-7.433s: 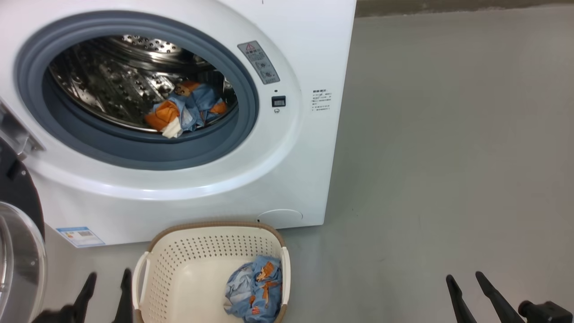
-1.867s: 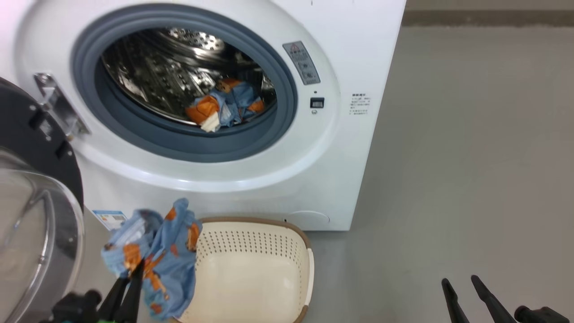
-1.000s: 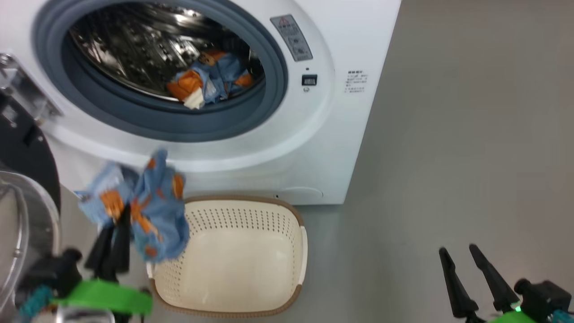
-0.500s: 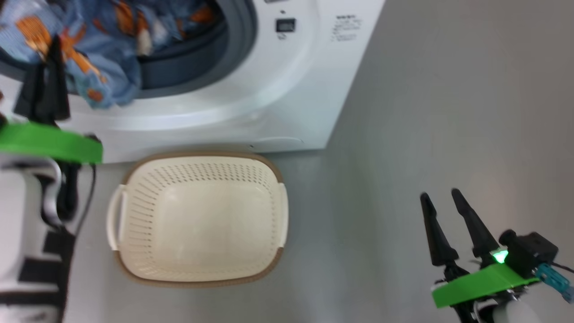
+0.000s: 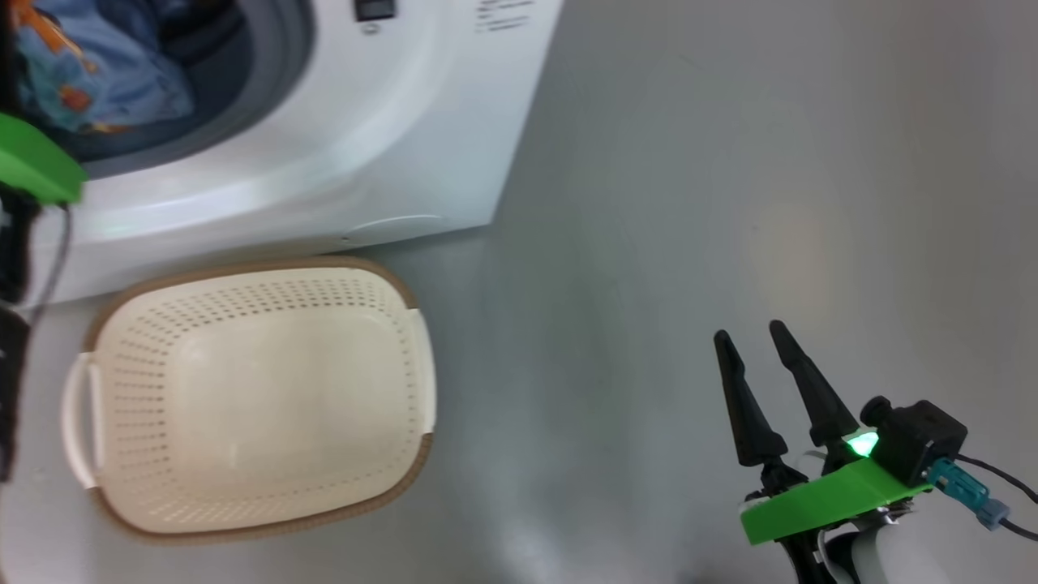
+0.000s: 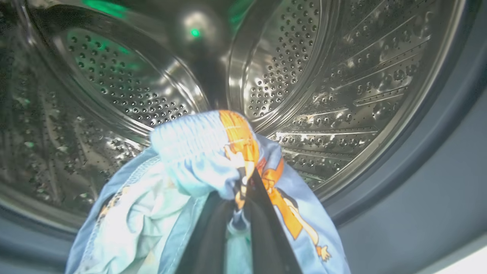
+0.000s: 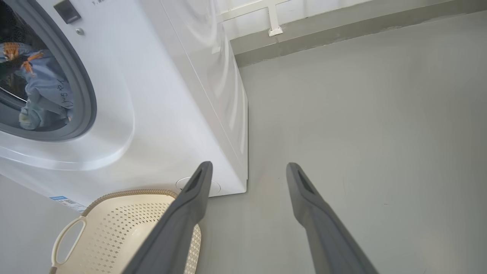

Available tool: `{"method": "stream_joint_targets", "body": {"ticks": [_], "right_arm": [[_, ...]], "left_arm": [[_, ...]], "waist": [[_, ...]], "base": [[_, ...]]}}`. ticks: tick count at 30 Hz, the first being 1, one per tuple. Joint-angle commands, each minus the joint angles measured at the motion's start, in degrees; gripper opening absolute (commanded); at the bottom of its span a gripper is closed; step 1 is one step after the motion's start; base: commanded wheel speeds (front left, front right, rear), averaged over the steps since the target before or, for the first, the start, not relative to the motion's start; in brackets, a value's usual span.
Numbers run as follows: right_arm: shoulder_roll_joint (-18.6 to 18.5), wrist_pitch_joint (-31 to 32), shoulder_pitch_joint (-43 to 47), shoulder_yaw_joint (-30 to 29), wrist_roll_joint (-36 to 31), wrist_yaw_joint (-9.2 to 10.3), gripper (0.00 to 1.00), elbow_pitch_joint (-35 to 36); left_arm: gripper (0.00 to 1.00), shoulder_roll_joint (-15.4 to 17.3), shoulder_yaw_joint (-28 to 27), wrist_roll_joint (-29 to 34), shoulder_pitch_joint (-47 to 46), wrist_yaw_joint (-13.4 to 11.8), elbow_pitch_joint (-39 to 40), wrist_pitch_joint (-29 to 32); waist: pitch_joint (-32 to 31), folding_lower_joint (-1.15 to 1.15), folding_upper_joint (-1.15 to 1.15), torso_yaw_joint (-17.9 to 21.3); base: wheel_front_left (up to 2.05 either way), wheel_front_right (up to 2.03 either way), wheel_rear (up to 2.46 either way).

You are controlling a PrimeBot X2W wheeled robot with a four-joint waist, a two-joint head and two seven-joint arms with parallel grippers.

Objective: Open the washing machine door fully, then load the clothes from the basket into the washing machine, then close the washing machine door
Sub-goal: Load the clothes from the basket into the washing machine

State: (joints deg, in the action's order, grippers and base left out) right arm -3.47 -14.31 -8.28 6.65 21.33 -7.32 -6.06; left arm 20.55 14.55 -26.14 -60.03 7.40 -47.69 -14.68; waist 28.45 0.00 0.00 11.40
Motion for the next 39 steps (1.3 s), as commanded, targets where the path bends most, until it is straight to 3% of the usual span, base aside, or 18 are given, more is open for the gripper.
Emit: {"method": "stream_joint_targets", "body": {"ticks": [1,10,12,13,27,39], "right_arm": [[0.29,-0.69,-0.51,1.65,0.35,-0.17,1.0,1.13],[0.53,-0.69,-1.27,1.86,0.58,-0.17,1.0,1.38],[0.55,-0.69,-1.35,2.07,0.66,-0.17,1.0,1.19],[0.56,-0.69,-1.36,2.23,0.83,-0.17,1.0,1.07],[0.58,-0.69,-1.31,2.1,1.36,-0.17,1.0,0.94],[0.42,-0.69,-0.41,1.13,0.17,-0.17,1.0,0.53]], "left_arm": [[0.0,4.11,-0.85,0.18,-3.95,0.09,0.01,-0.31],[0.01,4.84,-6.7,6.55,-9.07,-0.13,6.06,-0.32],[0.47,4.46,-8.03,7.6,-8.06,-0.15,5.06,-0.32],[1.0,4.32,-8.37,7.94,-7.52,-0.14,3.42,-0.32],[1.0,2.56,-11.24,9.53,-6.09,0.06,-2.85,-0.32],[1.0,-1.75,-13.13,9.19,4.31,0.08,2.03,-0.32]], "waist": [[1.9,0.0,0.0,2.52],[3.34,0.0,0.0,3.42],[3.24,0.0,0.0,3.58],[3.07,0.0,0.0,3.68],[2.21,0.0,0.0,2.82],[-1.12,0.0,0.0,0.2]], "base": [[0.0,0.0,0.0],[0.0,0.0,0.0],[0.0,0.0,0.0],[0.0,0.0,0.0],[0.0,0.0,0.0],[0.0,0.0,0.0]]}}
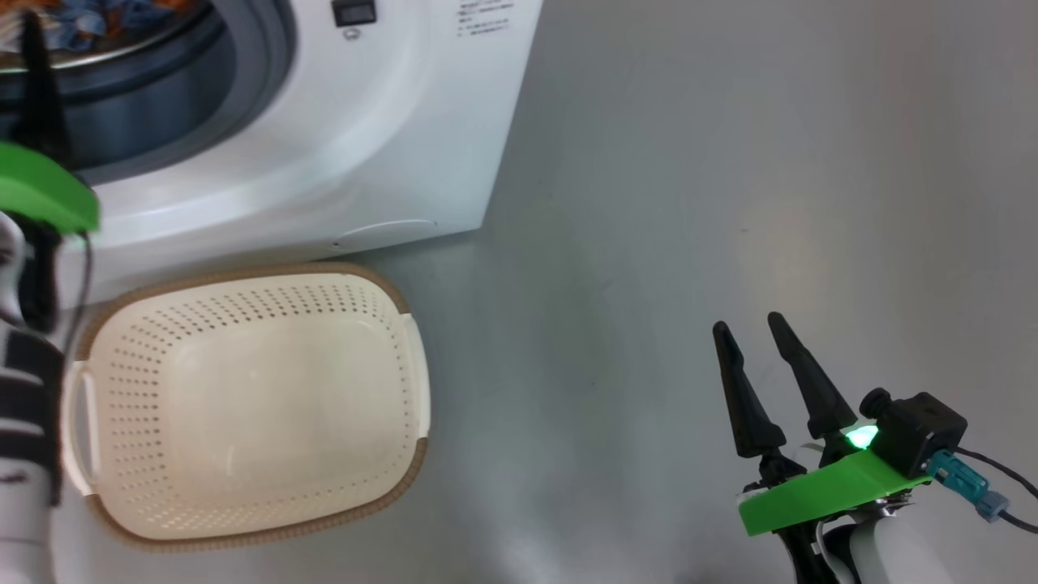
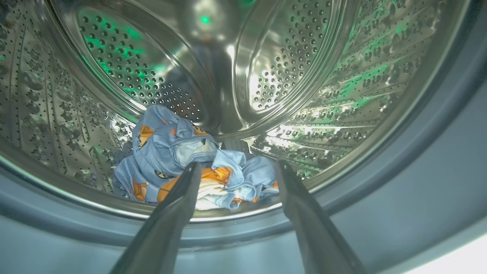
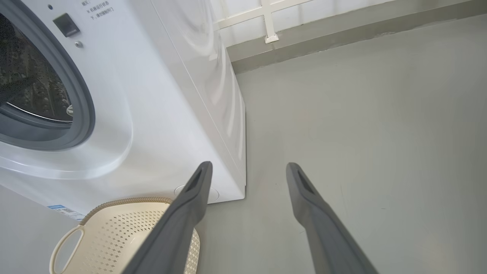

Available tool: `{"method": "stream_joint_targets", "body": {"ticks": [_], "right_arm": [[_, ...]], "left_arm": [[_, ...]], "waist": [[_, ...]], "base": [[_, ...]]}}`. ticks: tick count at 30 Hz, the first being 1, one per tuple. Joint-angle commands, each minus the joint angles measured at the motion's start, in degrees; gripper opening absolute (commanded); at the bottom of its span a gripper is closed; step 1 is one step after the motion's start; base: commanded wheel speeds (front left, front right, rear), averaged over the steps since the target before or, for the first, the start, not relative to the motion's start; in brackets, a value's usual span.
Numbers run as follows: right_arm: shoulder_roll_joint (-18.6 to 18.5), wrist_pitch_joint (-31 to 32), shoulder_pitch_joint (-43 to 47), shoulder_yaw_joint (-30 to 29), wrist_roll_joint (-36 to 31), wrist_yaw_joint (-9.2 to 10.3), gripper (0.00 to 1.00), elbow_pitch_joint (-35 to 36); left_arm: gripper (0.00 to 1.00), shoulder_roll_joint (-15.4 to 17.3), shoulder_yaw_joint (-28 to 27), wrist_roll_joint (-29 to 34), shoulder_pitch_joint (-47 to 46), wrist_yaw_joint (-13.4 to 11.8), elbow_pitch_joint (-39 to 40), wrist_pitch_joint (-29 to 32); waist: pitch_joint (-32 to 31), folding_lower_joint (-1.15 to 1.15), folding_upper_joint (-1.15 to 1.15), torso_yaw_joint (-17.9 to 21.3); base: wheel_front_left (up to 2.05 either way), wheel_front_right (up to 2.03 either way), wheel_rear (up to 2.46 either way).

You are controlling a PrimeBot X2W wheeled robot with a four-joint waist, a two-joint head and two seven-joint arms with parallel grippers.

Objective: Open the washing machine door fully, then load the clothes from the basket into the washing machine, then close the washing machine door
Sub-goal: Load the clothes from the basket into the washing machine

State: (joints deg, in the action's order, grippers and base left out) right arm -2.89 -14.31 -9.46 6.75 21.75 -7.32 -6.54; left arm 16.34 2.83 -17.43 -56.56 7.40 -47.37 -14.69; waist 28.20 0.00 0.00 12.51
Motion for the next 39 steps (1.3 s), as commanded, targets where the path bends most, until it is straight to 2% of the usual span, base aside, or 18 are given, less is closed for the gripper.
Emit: {"method": "stream_joint_targets", "body": {"ticks": [1,14,24,39], "right_arm": [[-0.32,-0.69,0.85,0.9,-0.31,-0.17,1.0,0.99],[-3.41,-0.69,3.33,-0.61,-0.37,-0.17,1.0,0.19],[-6.32,-0.69,7.66,-1.24,0.43,-0.17,1.0,-0.92],[-8.37,-0.69,14.78,-1.61,1.89,-0.17,1.0,-1.65]], "left_arm": [[1.0,2.02,-1.67,0.51,1.95,0.08,2.44,-0.3],[1.0,-2.25,-3.73,2.3,15.91,0.08,10.6,-0.3],[1.0,-6.24,-5.31,4.26,29.38,0.08,15.68,-0.3],[1.0,-8.74,-7.99,6.86,46.72,0.09,22.83,-0.3]], "waist": [[-1.24,0.0,0.0,-1.24],[-7.0,0.0,0.0,-5.68],[-14.64,0.0,0.0,-9.39],[-24.02,0.0,0.0,-11.32]], "base": [[0.0,0.0,0.0],[0.0,0.0,0.0],[0.0,0.0,0.0],[0.0,0.0,0.0]]}}
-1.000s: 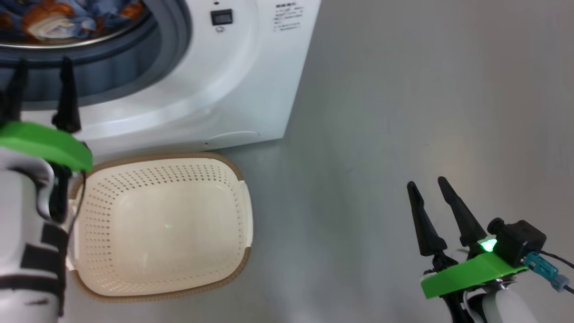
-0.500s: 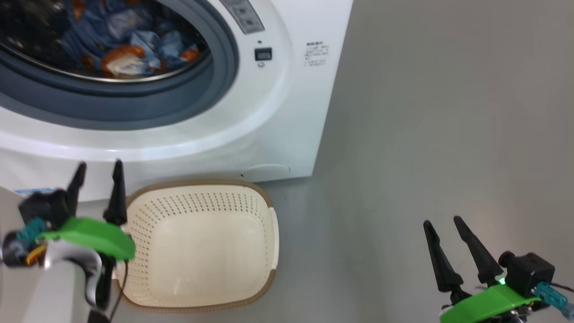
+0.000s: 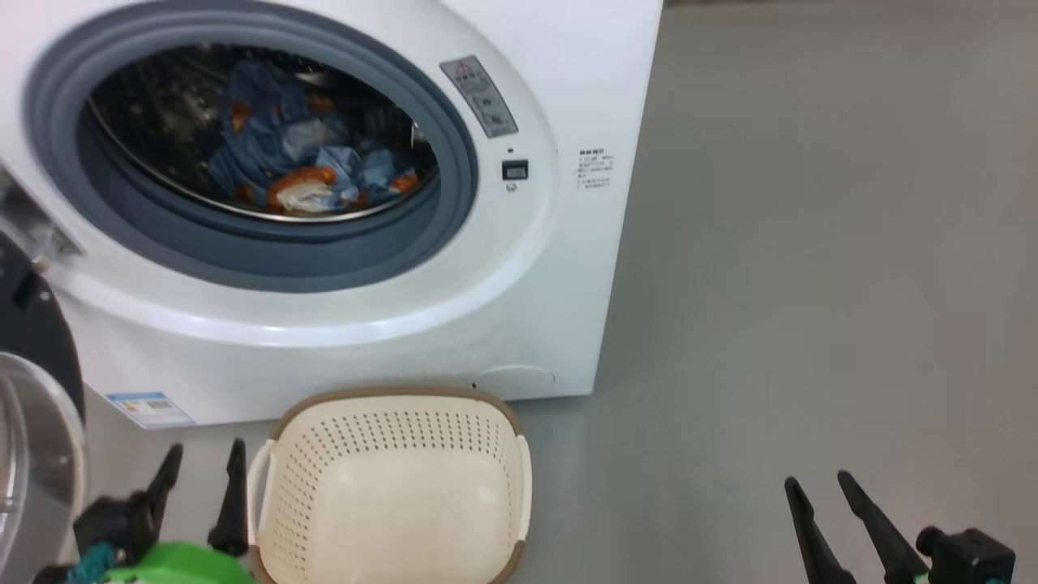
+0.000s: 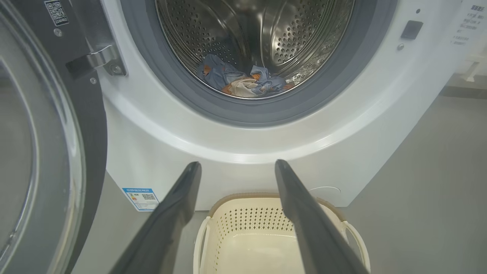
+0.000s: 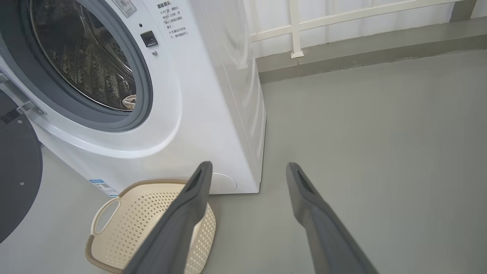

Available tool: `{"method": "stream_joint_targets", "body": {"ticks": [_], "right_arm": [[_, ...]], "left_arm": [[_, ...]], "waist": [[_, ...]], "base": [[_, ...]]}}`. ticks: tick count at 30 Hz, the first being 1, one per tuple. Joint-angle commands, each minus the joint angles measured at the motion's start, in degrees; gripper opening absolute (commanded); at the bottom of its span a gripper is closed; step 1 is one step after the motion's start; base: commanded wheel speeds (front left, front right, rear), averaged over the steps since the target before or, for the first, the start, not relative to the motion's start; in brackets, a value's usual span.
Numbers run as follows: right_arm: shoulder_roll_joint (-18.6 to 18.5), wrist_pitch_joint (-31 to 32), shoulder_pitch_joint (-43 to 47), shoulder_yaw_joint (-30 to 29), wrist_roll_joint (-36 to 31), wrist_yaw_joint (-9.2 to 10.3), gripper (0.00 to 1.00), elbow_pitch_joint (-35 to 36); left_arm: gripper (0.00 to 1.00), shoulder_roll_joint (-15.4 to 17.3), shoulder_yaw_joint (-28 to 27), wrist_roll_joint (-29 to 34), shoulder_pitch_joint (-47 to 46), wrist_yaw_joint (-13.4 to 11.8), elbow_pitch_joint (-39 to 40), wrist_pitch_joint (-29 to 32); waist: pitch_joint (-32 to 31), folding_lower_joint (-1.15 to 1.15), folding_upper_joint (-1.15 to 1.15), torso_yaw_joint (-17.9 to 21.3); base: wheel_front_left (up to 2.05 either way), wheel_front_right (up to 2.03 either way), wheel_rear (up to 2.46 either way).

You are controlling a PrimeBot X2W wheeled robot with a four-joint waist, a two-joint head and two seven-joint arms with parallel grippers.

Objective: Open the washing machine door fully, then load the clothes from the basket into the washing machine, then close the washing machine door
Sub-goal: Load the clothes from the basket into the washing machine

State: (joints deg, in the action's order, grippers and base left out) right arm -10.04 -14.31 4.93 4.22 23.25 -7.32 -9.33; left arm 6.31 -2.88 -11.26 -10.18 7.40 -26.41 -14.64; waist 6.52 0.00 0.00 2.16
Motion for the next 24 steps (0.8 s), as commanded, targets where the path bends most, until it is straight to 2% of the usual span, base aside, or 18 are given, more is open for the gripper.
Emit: {"method": "stream_joint_targets", "body": {"ticks": [1,12,24], "right_arm": [[-1.27,-0.69,0.89,0.92,0.45,-0.17,1.0,1.16],[-2.46,-0.69,4.66,1.0,1.32,-0.17,1.0,1.18],[-2.53,-0.69,5.14,0.46,1.33,-0.17,1.0,1.49]], "left_arm": [[1.0,1.25,-2.35,0.83,1.39,0.09,2.32,-0.36],[1.0,-0.65,-5.73,2.23,12.53,0.09,9.77,-0.36],[1.0,-1.48,-6.52,1.79,15.24,0.09,13.36,-0.36]], "waist": [[-2.77,0.0,0.0,-1.01],[-6.17,0.0,0.0,-0.63],[-6.52,0.0,0.0,-0.57]], "base": [[0.0,0.0,0.0],[0.0,0.0,0.0],[0.0,0.0,0.0]]}}
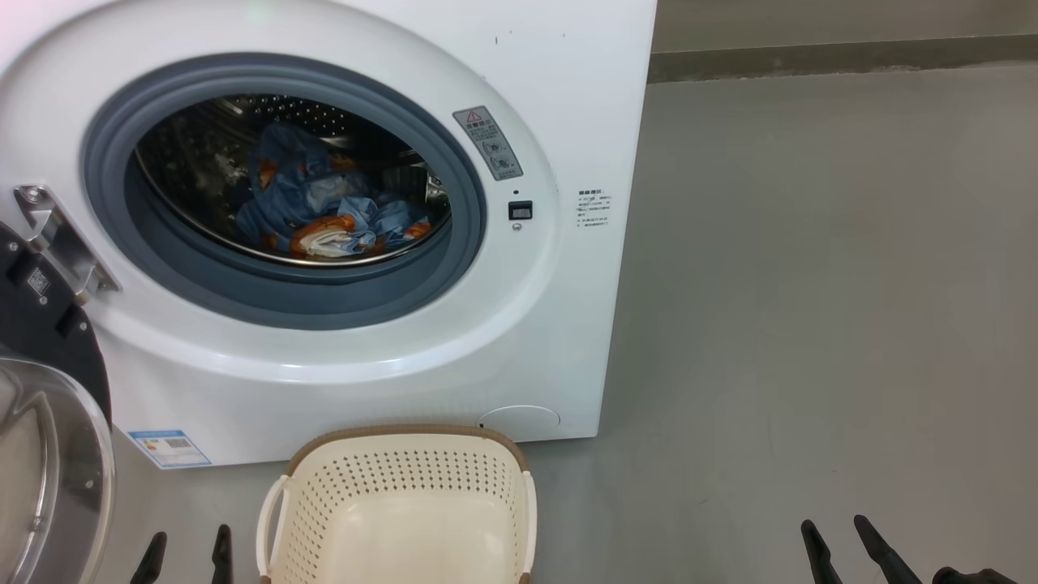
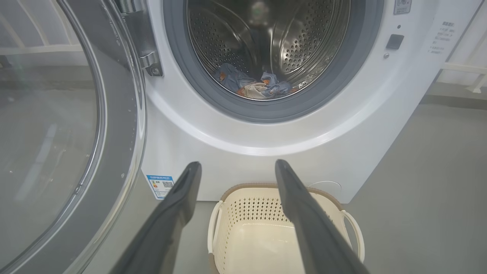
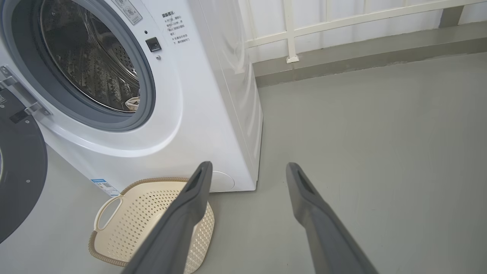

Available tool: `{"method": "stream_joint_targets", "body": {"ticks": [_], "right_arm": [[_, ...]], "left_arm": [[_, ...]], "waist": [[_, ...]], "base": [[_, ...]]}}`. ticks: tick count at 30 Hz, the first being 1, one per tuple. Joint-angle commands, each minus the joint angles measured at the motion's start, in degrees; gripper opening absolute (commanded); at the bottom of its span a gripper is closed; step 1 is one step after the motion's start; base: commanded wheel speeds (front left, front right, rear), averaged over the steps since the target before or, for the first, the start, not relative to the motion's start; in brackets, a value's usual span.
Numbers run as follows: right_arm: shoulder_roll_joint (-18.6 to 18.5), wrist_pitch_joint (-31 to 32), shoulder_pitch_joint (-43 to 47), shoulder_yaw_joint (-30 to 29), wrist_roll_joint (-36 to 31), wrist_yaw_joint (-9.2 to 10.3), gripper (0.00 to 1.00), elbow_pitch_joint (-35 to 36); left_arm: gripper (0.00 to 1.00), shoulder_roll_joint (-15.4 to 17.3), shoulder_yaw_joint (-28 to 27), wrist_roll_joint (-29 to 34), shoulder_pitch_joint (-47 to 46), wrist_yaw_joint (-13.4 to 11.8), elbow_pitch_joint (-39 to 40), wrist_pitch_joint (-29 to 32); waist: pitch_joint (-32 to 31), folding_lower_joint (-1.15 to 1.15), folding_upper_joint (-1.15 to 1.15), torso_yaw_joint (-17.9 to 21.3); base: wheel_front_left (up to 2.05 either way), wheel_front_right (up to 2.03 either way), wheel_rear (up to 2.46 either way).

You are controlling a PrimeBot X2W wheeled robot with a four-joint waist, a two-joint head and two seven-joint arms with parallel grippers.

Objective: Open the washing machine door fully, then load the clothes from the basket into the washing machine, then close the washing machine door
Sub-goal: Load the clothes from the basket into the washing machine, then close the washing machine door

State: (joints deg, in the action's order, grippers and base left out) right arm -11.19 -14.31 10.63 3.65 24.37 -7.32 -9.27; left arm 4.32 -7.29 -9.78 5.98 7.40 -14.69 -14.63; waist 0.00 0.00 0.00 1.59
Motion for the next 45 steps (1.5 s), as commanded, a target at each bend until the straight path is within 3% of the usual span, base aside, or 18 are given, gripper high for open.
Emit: {"method": "stream_joint_targets", "body": {"ticks": [1,14,31,45], "right_arm": [[-1.38,-0.69,-0.61,1.05,0.2,-0.17,1.0,1.43],[-1.26,-0.69,-1.09,1.02,0.1,-0.17,1.0,1.51],[-1.17,-0.69,-1.45,0.93,0.08,-0.17,1.0,1.48],[-1.2,-0.69,-1.5,0.92,0.06,-0.17,1.0,1.44]], "left_arm": [[1.0,0.46,-2.15,0.36,-0.93,0.09,1.75,-0.37],[1.0,-0.18,-2.61,0.02,-0.62,0.09,2.79,-0.37],[1.0,0.38,-1.55,-1.26,-0.72,0.09,4.32,-0.37],[1.0,0.12,-1.07,-1.98,-1.78,0.09,3.59,-0.37]], "waist": [[0.0,0.0,0.0,0.0],[0.02,0.0,0.0,0.23],[0.22,0.0,0.0,-0.26],[0.22,0.0,0.0,-2.24]], "base": [[0.0,0.0,0.0],[-0.22,0.22,0.0],[-1.34,1.34,0.0],[-0.11,0.11,0.0]]}}
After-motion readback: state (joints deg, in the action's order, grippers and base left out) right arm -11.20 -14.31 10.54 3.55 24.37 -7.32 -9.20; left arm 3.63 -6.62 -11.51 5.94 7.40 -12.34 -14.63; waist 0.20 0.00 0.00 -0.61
